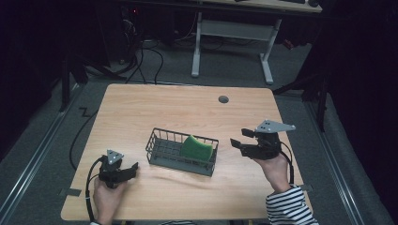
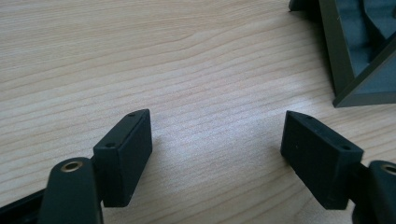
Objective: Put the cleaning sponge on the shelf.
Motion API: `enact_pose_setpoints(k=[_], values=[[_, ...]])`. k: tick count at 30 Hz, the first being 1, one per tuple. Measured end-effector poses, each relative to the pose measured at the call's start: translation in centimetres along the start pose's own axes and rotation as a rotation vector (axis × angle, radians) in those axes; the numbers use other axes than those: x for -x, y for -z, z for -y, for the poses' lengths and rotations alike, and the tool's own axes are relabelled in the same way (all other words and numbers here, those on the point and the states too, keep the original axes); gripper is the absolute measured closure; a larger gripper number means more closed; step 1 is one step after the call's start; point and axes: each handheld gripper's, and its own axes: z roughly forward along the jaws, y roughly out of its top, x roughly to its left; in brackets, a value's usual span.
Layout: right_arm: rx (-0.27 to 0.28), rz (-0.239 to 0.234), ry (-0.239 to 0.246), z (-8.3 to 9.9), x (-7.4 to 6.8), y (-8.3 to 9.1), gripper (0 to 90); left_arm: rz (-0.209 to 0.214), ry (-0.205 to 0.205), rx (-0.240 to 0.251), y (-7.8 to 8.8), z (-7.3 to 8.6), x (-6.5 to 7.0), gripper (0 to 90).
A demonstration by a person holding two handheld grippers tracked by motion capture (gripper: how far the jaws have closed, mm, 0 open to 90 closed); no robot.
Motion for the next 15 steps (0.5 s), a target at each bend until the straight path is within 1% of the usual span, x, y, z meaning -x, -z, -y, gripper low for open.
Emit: enact_pose_setpoints(k=[3, 7, 12, 15], values=[[0.002, 0.014, -0.018, 0.7, 0.5, 0.6, 38.2, 0.000, 0.000, 0.000, 0.0, 0.0, 0.0, 25.3], [0.013, 0.040, -0.061, 2.2, 1.4, 1.5, 38.2, 0.000, 0.001, 0.000, 0.0, 0.0, 0.0, 25.3], [0.025, 0.069, -0.104, 4.0, 2.4, 2.7, 38.1, 0.000, 0.000, 0.000, 0.0, 0.0, 0.0, 25.3], [0.030, 0.079, -0.126, 4.8, 2.7, 3.2, 38.1, 0.000, 0.000, 0.000, 0.0, 0.0, 0.0, 25.3]])
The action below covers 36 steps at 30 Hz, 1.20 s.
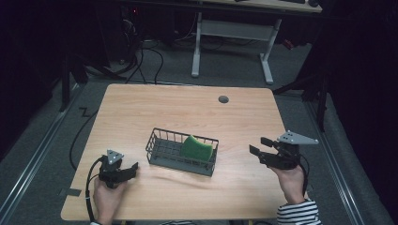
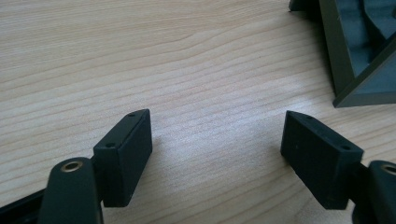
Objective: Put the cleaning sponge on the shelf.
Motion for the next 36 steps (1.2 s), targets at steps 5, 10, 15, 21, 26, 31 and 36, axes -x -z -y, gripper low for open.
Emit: enact_pose_setpoints(k=[5, 10, 15, 21, 26, 31, 36], values=[[-0.001, 0.009, -0.031, 1.3, 0.6, 0.3, 38.0, 0.000, 0.001, 0.000, 0.0, 0.0, 0.0, 25.3], [0.000, 0.011, -0.054, 2.7, 1.0, 0.2, 37.6, 0.000, 0.001, 0.000, 0.0, 0.0, 0.0, 25.3], [-0.015, 0.031, -0.073, 4.7, 1.3, -0.7, 37.0, 0.000, 0.001, 0.000, 0.0, 0.0, 0.0, 25.3], [-0.089, 0.084, -0.100, 8.0, 1.8, -2.9, 35.3, 0.000, 0.001, 0.000, 0.0, 0.0, 0.0, 25.3], [-0.159, 0.149, -0.057, 9.7, 1.5, -4.7, 33.8, -0.001, 0.001, 0.000, 0.0, 0.0, 0.0, 25.3], [-0.198, 0.191, -0.013, 10.4, 1.1, -5.5, 32.5, -0.002, 0.001, 0.000, 0.0, 0.0, 0.0, 25.4], [-0.203, 0.222, -0.006, 10.5, 0.7, -5.6, 29.7, -0.002, 0.005, 0.001, 0.0, 0.0, 0.0, 25.3]])
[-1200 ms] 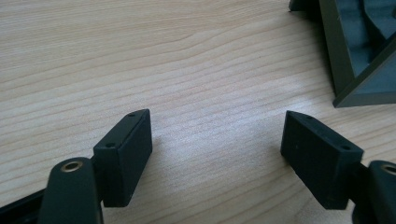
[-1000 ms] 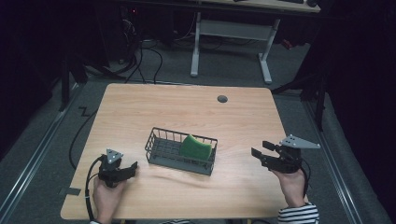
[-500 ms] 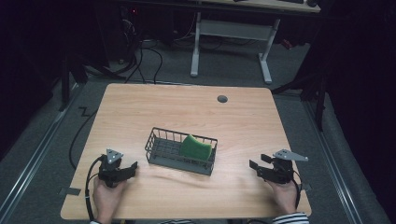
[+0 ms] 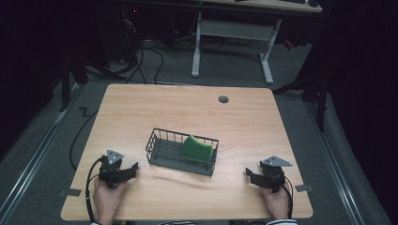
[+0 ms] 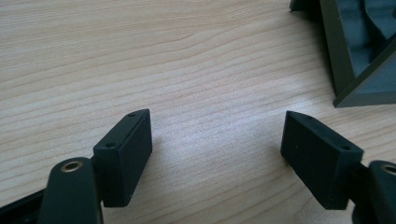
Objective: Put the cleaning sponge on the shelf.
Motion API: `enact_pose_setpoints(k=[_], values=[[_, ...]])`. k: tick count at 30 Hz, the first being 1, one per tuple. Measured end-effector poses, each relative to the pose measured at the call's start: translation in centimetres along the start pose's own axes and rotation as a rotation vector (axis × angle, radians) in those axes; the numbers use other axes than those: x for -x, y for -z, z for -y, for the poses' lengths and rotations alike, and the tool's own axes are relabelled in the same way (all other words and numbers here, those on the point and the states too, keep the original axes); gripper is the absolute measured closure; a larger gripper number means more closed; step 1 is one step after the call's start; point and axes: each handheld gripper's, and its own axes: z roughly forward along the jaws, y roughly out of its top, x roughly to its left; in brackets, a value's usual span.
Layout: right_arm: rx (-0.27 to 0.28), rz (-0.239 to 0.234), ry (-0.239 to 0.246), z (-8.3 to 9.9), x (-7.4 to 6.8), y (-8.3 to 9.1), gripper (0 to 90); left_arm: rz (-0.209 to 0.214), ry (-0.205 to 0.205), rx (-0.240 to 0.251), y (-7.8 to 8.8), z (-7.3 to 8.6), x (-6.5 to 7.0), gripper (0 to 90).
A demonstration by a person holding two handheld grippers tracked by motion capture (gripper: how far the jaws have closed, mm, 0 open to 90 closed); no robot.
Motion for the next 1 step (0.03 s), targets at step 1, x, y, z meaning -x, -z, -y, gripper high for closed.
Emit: enact_pose_setpoints(k=[1], values=[[-0.001, 0.006, -0.005, 0.01, -0.07, 0.01, 29.0, 0.001, 0.001, 0.000, 0.01, 0.00, -0.01, 25.3]])
